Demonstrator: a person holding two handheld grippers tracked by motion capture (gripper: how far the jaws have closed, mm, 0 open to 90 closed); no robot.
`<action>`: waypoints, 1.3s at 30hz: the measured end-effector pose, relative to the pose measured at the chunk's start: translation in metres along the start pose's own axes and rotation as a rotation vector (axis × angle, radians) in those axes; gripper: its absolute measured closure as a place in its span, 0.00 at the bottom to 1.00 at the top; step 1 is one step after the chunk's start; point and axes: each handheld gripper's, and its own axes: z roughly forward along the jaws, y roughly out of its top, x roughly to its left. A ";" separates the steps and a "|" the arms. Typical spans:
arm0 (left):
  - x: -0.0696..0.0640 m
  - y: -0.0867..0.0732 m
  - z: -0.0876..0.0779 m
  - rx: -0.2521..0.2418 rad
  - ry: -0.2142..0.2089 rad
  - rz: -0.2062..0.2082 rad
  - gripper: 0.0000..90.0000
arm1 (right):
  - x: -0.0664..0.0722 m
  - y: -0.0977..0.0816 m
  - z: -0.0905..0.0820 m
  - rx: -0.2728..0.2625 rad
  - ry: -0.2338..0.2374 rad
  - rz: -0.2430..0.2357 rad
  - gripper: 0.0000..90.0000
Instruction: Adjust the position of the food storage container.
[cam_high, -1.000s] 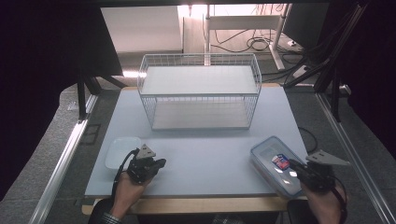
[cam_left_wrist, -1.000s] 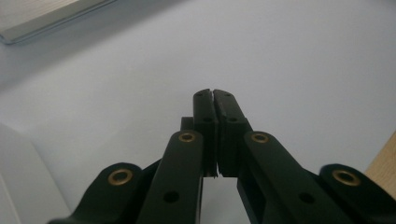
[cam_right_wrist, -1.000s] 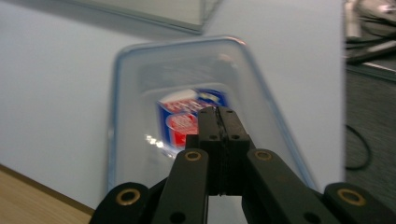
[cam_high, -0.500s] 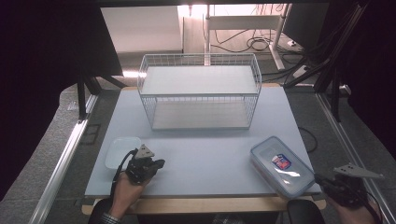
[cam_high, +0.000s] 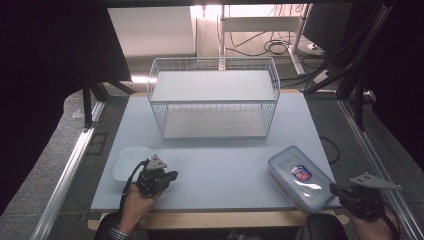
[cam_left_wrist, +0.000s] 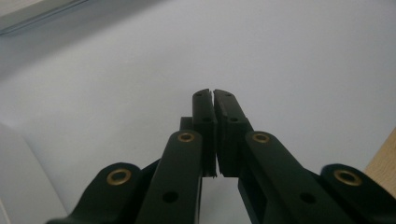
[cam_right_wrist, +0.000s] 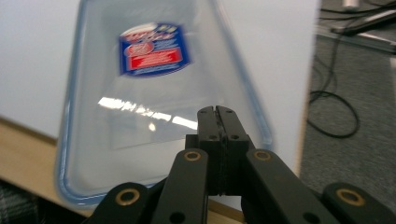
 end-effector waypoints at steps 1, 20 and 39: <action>0.000 0.000 0.000 0.000 -0.003 -0.003 0.98 | -0.003 -0.001 -0.002 0.006 -0.024 0.011 0.99; 0.000 0.002 0.005 0.018 -0.019 -0.002 0.98 | -0.019 -0.009 0.011 0.084 -0.119 0.161 0.99; -0.005 0.032 0.029 -0.015 -0.108 0.034 0.98 | 0.025 0.010 0.045 0.036 0.068 0.073 0.99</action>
